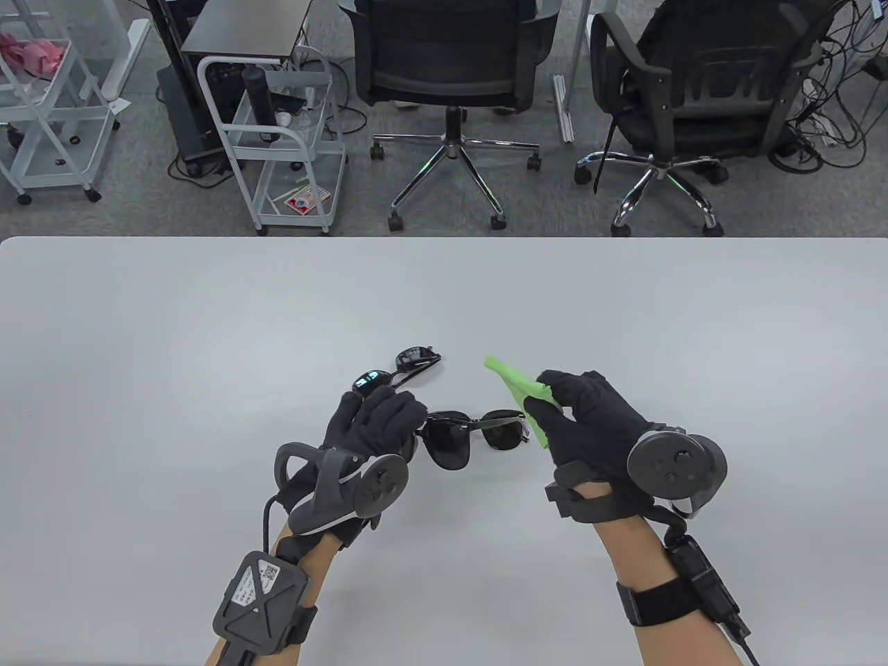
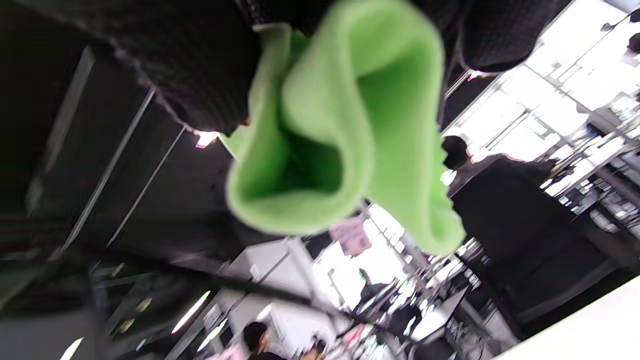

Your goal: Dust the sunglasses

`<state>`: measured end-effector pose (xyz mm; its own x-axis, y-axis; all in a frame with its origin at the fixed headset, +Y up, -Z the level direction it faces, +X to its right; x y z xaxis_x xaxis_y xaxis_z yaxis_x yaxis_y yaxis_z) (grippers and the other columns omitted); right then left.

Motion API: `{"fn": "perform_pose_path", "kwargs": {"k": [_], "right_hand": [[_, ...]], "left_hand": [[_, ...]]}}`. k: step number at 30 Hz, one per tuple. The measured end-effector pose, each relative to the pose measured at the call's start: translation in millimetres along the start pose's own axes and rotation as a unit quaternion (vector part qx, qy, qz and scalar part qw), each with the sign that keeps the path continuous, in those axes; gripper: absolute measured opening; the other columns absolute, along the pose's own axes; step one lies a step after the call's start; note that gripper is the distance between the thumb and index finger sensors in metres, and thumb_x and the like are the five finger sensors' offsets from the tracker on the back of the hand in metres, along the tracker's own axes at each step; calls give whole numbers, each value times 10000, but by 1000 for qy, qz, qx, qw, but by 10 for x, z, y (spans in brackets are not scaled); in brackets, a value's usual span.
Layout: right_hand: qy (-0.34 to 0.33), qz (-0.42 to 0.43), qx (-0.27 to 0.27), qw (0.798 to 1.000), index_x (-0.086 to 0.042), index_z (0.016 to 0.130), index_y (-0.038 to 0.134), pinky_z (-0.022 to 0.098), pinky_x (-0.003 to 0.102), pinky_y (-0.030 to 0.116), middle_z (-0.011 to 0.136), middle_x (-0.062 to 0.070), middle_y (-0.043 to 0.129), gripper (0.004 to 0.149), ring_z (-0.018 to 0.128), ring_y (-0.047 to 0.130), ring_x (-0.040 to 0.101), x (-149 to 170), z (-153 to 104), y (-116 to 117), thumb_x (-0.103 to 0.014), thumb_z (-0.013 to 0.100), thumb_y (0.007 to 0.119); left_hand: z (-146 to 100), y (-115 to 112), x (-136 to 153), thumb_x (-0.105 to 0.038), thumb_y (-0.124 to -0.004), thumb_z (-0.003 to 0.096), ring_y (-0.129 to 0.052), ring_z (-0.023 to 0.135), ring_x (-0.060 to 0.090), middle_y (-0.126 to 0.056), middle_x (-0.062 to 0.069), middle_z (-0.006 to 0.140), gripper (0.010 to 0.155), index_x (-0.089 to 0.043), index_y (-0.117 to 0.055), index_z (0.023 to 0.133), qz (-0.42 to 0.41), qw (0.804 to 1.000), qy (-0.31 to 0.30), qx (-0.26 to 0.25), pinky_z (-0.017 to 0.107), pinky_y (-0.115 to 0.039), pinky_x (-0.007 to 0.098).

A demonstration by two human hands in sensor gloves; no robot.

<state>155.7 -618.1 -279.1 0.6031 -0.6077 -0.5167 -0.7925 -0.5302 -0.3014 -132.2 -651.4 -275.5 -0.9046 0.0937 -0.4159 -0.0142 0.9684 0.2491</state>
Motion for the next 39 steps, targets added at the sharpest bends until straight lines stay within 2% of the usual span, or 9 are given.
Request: {"fn": "perform_pose_path", "kwargs": {"k": [6,8,10,13,17,20,23,34,39], "right_hand": [[-71,72,-149,984,-158,794,921,627,698,607,780,53,1010,469,716,991,333,-81,42,239,-470,451,850],[-63,147,-194,968,-157,821,909,628,738,550,861,84,972,525,806,938,379,13,43,297,-518,489,721],[-23,263,-207,942,-103,823,904,612,770,505,866,148,963,578,803,923,442,129,36,341,-513,500,657],[3,330,-214,919,-75,804,923,598,774,521,827,176,989,526,746,965,445,209,45,358,-457,497,733],[-17,310,-255,916,-160,820,911,606,737,589,815,78,1006,409,717,1016,339,211,72,357,-320,446,874],[0,339,-282,898,-140,879,863,609,755,535,821,79,985,475,709,984,351,213,56,400,-240,418,921],[-16,268,-315,910,-146,944,800,609,756,508,868,75,938,613,742,922,357,176,50,439,-385,398,942],[-41,249,-381,890,-135,782,940,605,740,548,692,55,1019,446,604,989,313,9,10,596,-398,431,860],[-58,192,-378,904,-132,765,952,608,730,566,651,46,1029,430,565,997,302,-45,22,579,-379,426,855]], "left_hand": [[7,-6,-40,-450,-950,291,-777,1080,114,-492,-261,1091,933,-506,-320,976,0,1000,-20,19,814,-614,412],[6,-24,-30,-448,-940,294,-778,1081,108,-485,-263,1092,929,-511,-307,972,3,999,-22,25,815,-614,407],[10,-17,-29,-455,-937,292,-794,1075,94,-493,-258,1091,930,-507,-305,972,0,999,-23,25,815,-618,400],[10,4,-43,-458,-938,291,-802,1073,87,-498,-257,1089,930,-504,-307,974,-1,999,-27,18,816,-618,397],[5,17,-69,-459,-940,287,-806,1070,78,-506,-258,1086,932,-503,-312,973,10,999,-33,13,817,-620,392],[2,22,-87,-456,-942,287,-807,1070,75,-507,-260,1086,929,-504,-316,972,17,999,-37,8,817,-619,391],[0,18,-131,-459,-943,287,-814,1066,75,-513,-256,1085,930,-500,-320,976,37,998,-46,10,818,-618,392],[-18,48,-276,-474,-956,278,-841,1045,71,-525,-265,1083,932,-510,-338,975,125,990,-58,-22,823,-598,426],[-61,105,-325,-645,-927,195,-695,1118,115,-511,-239,1119,1023,-467,-359,1026,40,996,-76,-36,837,-506,502]]}}
Point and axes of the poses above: the tracker on the back of each hand, its own x axis roughly to the little-finger side, its own z axis roughly from the wrist to the fingertips, y = z × x, the point moved 1 cm from there along z, roughly from the wrist to the fingertips
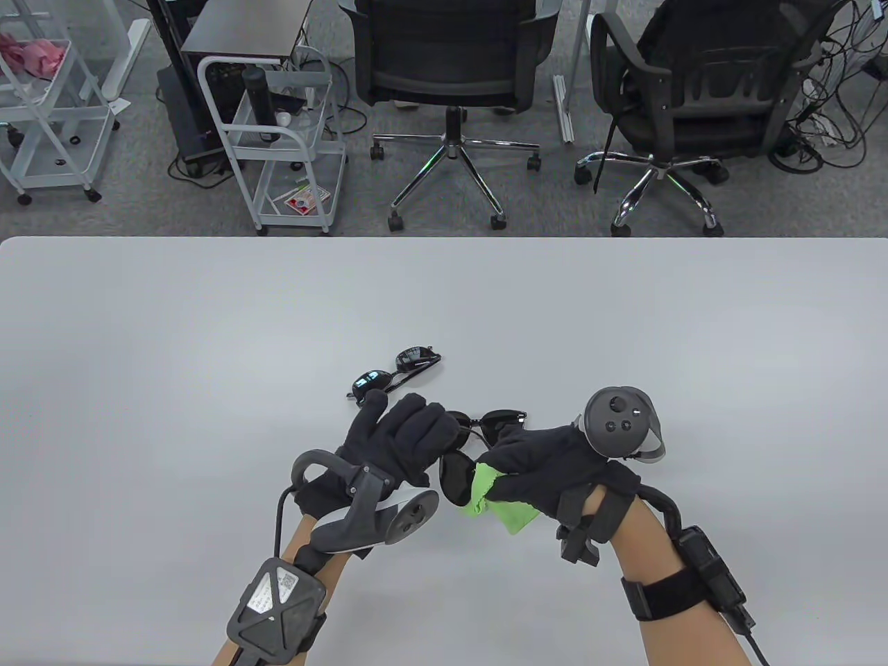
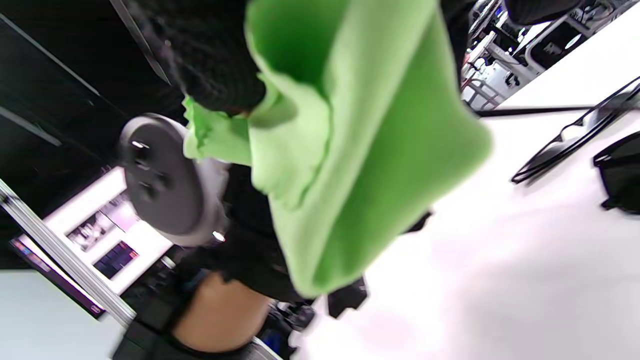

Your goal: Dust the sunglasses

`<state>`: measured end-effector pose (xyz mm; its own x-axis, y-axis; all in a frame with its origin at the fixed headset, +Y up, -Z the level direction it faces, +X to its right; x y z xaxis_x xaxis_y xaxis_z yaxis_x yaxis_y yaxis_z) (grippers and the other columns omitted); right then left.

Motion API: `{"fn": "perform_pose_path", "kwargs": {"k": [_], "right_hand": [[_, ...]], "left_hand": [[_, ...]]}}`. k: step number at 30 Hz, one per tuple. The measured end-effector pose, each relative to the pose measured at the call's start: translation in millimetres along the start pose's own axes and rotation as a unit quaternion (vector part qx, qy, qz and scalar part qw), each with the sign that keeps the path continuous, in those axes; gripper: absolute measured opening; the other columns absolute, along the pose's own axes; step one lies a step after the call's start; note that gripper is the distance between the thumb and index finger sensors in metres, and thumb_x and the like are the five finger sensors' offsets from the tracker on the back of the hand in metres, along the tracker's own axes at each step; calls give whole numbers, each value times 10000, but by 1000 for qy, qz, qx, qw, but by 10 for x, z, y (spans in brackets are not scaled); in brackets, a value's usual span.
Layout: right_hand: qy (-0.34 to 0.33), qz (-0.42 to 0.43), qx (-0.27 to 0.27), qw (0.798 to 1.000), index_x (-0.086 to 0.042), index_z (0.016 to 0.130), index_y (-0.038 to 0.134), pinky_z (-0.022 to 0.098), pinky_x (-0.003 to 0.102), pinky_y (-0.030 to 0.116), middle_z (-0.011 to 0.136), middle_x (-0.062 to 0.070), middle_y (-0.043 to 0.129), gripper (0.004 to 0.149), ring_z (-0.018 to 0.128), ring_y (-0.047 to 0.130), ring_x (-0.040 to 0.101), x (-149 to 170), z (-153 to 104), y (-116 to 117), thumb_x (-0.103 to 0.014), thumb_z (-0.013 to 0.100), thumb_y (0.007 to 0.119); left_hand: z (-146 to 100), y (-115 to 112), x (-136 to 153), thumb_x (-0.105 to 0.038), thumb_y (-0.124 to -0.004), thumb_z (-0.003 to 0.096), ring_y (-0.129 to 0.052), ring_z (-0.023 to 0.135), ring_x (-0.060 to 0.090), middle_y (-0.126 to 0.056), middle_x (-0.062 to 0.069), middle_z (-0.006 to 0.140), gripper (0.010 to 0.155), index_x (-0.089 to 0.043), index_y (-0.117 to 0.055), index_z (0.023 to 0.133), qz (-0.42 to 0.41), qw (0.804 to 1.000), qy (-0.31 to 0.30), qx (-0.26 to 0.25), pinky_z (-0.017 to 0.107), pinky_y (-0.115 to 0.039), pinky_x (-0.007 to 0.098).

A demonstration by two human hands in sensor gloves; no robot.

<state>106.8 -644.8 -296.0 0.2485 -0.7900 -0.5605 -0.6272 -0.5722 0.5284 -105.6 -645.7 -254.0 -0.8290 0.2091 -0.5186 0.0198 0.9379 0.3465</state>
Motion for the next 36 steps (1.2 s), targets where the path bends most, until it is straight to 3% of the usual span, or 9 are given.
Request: {"fn": "perform_pose_path", "kwargs": {"k": [2,4,7,14,17,24,29,36], "right_hand": [[10,-13,-12,1000,-128,764,955,608,730,563,648,51,1030,430,562,997,306,15,11,41,-375,426,854],[20,-30,-19,999,-124,768,951,606,731,563,643,54,1031,431,558,998,302,33,28,75,-372,430,845],[25,-50,-18,998,-116,767,953,606,733,561,638,58,1031,430,551,995,311,19,40,93,-365,434,841],[31,-85,38,995,-89,758,949,599,724,595,624,67,1034,473,540,1001,319,8,80,193,-420,447,815],[34,-86,33,995,-79,729,965,594,721,608,589,68,1044,459,514,1008,319,16,89,206,-403,438,819],[31,-90,30,995,-105,720,978,603,709,606,560,48,1055,450,482,1020,285,10,65,84,-407,425,823],[54,-112,39,991,-109,717,979,603,701,612,550,37,1058,447,470,1026,275,113,-43,-87,-406,423,823],[82,-26,86,993,-95,719,980,597,708,611,554,56,1058,443,476,1024,292,399,-244,-275,-393,428,831]], "left_hand": [[-12,54,-68,-678,-908,180,-702,1116,97,-541,-255,1112,1007,-489,-388,1022,-43,999,-18,-7,841,-497,510],[-22,122,-153,-686,-880,195,-743,1092,55,-584,-279,1087,948,-513,-420,1005,-34,998,-33,-43,844,-508,496],[-7,133,-203,-684,-894,203,-861,1011,20,-662,-282,1042,884,-527,-494,975,-2,998,-33,-52,839,-547,483],[-9,58,-212,-656,-884,227,-897,979,58,-686,-194,1045,890,-441,-502,1001,29,998,-32,-42,825,-591,444],[-15,43,-254,-646,-882,232,-891,982,67,-676,-180,1049,897,-416,-491,1006,58,997,-39,-42,819,-601,447],[-1,120,-196,-655,-897,223,-903,980,39,-679,-202,1044,875,-452,-513,982,44,997,-21,-59,814,-633,396],[-35,139,30,-659,-894,225,-898,984,33,-673,-206,1048,876,-458,-508,985,23,998,12,-63,815,-633,394],[-39,91,182,-653,-886,240,-912,975,49,-687,-175,1057,897,-433,-508,1023,-7,998,38,-56,816,-628,409]]}}
Point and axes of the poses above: the tracker on the back of each hand, its own x axis roughly to the little-finger side, its own z axis roughly from the wrist to the fingertips, y = z × x, the point moved 1 cm from there along z, roughly from the wrist to the fingertips
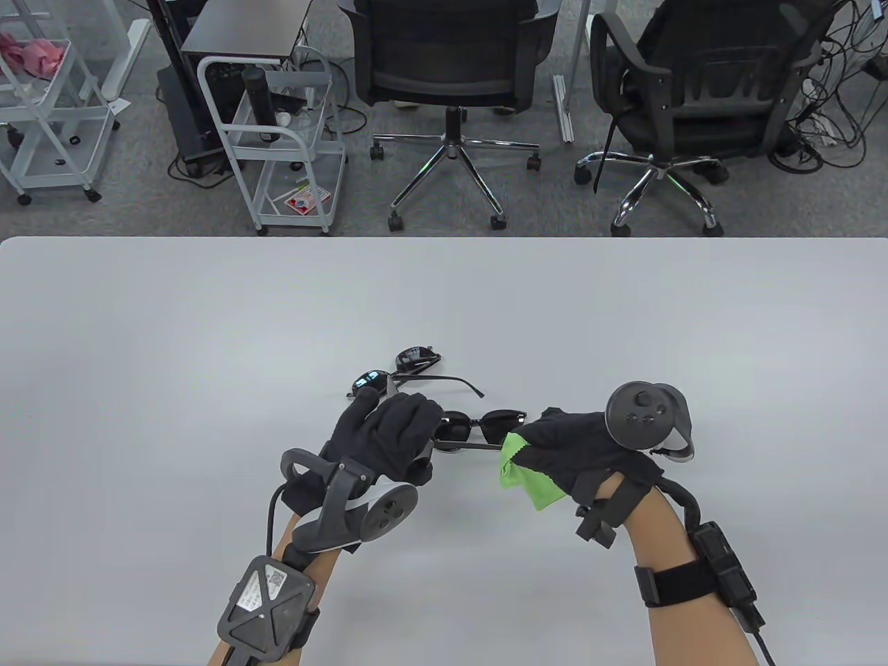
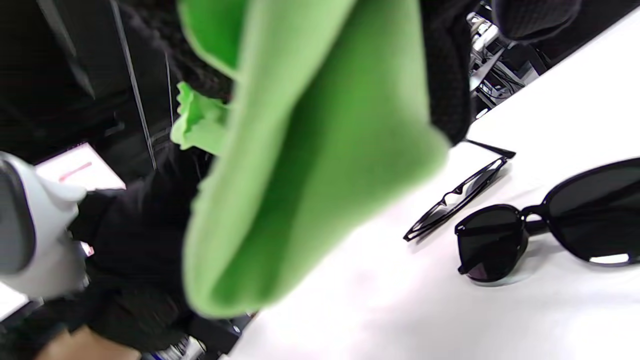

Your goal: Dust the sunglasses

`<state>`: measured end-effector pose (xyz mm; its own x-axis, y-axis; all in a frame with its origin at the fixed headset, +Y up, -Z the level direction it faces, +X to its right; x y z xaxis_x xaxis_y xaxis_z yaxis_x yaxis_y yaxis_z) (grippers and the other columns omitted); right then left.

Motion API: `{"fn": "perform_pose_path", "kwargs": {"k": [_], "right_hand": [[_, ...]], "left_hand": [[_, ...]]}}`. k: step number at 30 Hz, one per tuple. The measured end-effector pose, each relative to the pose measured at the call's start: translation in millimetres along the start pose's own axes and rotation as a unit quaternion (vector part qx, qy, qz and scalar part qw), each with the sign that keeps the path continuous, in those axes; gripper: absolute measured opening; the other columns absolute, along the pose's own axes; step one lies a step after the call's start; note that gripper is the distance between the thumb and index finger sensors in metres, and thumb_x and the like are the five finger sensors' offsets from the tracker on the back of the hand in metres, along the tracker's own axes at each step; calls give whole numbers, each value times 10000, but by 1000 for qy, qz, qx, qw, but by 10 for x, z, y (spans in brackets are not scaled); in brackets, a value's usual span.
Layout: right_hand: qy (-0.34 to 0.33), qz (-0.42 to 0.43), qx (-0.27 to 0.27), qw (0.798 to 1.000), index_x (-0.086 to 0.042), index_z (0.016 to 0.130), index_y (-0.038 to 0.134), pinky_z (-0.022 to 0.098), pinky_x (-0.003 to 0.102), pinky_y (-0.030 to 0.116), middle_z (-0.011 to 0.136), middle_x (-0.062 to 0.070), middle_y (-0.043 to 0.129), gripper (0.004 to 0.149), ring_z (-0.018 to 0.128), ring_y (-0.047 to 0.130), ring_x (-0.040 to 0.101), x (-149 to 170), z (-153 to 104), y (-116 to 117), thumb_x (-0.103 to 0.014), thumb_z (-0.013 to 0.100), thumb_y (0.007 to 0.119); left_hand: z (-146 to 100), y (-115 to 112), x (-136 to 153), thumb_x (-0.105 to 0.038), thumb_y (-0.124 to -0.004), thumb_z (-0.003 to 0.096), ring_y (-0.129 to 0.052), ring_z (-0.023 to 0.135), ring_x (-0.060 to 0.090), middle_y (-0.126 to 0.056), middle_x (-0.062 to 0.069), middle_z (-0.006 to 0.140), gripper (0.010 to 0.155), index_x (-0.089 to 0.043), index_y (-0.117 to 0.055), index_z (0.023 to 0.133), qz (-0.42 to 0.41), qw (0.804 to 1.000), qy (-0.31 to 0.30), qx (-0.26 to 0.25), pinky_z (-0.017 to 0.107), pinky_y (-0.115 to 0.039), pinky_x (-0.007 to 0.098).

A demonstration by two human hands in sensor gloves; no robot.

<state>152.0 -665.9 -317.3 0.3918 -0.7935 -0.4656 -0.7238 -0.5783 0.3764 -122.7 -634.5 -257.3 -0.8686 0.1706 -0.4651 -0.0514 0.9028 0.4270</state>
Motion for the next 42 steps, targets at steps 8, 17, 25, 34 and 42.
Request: {"fn": "perform_pose_path", "kwargs": {"k": [8,17,25,34,42], "right_hand": [[-27,-55,-24,998,-96,742,970,595,718,605,592,63,1052,439,516,1016,315,-251,99,204,-379,432,839],[-62,-67,-16,996,-102,726,980,599,695,628,568,51,1058,443,494,1024,295,-497,190,357,-387,417,841],[-30,-81,-10,996,-114,726,979,606,692,620,561,42,1057,436,487,1025,282,-257,103,116,-386,416,837],[0,-30,39,999,-125,781,951,602,705,612,666,43,1062,445,590,1029,324,-47,-14,-17,-390,448,821],[-42,-67,248,965,-168,866,878,610,709,606,892,65,956,472,782,944,402,-337,-169,-199,-397,458,819]], "left_hand": [[9,20,-215,-645,-900,239,-929,954,77,-708,-165,1046,899,-415,-523,1022,14,999,-33,-4,814,-624,432],[40,67,-378,-651,-939,213,-952,939,43,-726,-188,1027,878,-453,-573,986,57,997,-53,-23,799,-668,382],[38,61,-108,-659,-943,208,-949,942,26,-724,-203,1028,879,-474,-573,984,18,1000,-5,-18,802,-666,377],[-1,-5,137,-664,-905,224,-945,952,28,-716,-194,1041,888,-458,-547,1009,-81,996,37,8,811,-647,402],[22,-122,238,-742,-854,206,-1034,847,52,-813,-161,981,914,-398,-610,1018,-203,974,64,79,805,-641,415]]}}
Point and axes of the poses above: the tracker on the back of each hand, its own x axis roughly to the little-finger side, its own z axis roughly from the wrist to the fingertips, y = z × x, the point moved 1 cm from there along z, roughly from the wrist to the fingertips
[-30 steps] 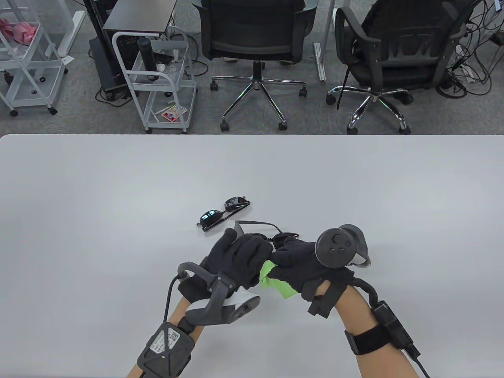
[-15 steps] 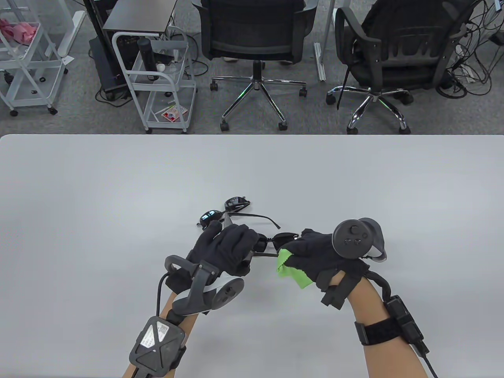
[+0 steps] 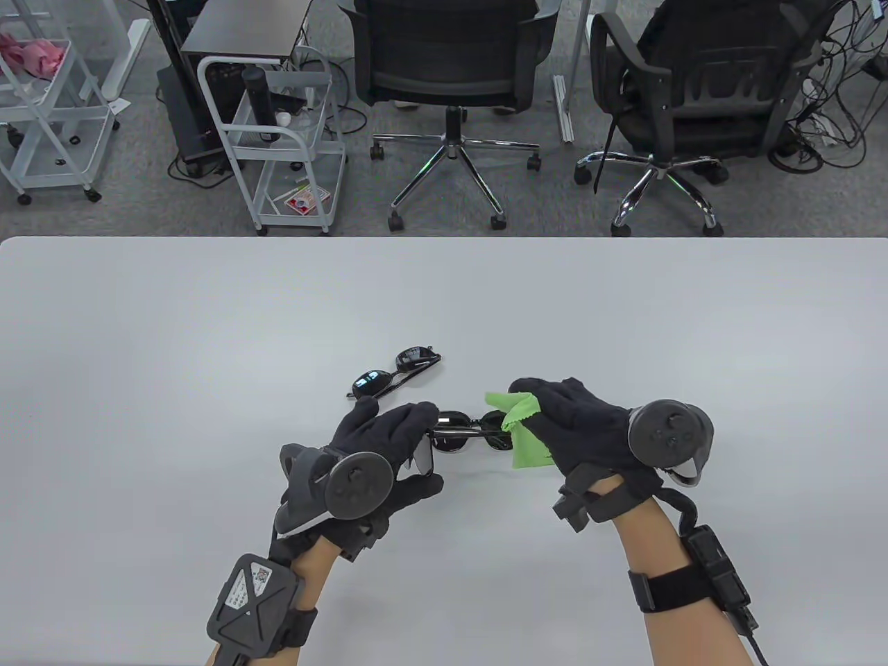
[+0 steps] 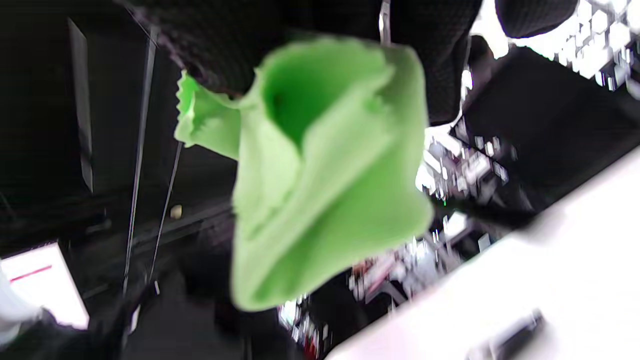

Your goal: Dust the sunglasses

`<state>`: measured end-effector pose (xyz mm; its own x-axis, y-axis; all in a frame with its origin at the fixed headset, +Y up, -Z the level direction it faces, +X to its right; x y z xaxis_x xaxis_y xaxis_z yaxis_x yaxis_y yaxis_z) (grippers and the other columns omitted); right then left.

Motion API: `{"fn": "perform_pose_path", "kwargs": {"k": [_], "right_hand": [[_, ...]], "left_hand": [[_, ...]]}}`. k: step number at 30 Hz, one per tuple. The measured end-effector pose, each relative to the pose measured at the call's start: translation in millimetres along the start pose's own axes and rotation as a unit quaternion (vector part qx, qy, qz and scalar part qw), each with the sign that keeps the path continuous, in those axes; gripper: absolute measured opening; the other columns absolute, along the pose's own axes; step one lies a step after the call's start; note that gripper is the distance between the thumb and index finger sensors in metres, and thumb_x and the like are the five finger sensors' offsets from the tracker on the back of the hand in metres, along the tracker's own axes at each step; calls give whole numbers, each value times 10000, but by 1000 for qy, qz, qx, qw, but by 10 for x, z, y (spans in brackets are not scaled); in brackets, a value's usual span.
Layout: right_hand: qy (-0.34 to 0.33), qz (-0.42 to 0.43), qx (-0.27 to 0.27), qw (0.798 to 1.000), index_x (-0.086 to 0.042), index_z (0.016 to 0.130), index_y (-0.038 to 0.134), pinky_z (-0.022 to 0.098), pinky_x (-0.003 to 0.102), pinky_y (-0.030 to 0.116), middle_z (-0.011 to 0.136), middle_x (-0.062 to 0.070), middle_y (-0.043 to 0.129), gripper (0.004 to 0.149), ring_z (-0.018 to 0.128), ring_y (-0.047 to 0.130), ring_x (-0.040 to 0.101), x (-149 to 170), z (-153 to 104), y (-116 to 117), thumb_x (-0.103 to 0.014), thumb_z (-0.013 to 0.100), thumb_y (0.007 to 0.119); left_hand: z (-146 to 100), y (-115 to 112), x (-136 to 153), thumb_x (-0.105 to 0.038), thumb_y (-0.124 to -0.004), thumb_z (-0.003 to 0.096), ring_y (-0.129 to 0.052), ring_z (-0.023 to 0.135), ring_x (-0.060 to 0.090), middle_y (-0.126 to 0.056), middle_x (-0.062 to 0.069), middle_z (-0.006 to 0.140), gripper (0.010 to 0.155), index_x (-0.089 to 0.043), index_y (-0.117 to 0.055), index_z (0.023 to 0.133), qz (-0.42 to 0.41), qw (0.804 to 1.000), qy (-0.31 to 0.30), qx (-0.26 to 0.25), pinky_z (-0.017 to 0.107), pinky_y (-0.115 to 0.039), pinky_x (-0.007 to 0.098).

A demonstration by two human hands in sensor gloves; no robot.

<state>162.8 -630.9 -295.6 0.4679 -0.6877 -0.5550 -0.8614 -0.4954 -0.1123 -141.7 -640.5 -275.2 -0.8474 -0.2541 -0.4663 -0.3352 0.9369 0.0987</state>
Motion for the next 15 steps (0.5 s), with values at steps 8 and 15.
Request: {"fn": "perform_pose_path", "kwargs": {"k": [8,15], "right_hand": [[-115,-129,-41,984,-158,856,886,610,698,617,873,72,971,472,746,978,381,-513,-30,294,-398,455,823],[-162,-272,-159,935,-156,856,880,608,694,611,876,72,968,480,761,969,390,-596,-157,857,-398,446,818]], "left_hand": [[-60,-69,378,-808,-781,266,-1174,531,114,-951,-32,829,961,-203,-692,1007,-176,963,204,8,665,-793,414],[-109,-151,566,-804,-761,295,-1183,448,118,-954,-5,802,976,-152,-662,1014,-299,920,251,15,627,-814,418]]}}
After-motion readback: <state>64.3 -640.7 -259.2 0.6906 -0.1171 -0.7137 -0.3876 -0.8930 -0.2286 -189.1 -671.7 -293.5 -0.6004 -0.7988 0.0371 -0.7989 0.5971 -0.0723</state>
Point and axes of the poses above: the tracker on the back of each hand, its own x axis roughly to the little-finger side, its own z axis roughly from the wrist to the fingertips, y = z × x, the point moved 1 cm from there along z, roughly from the wrist to the fingertips
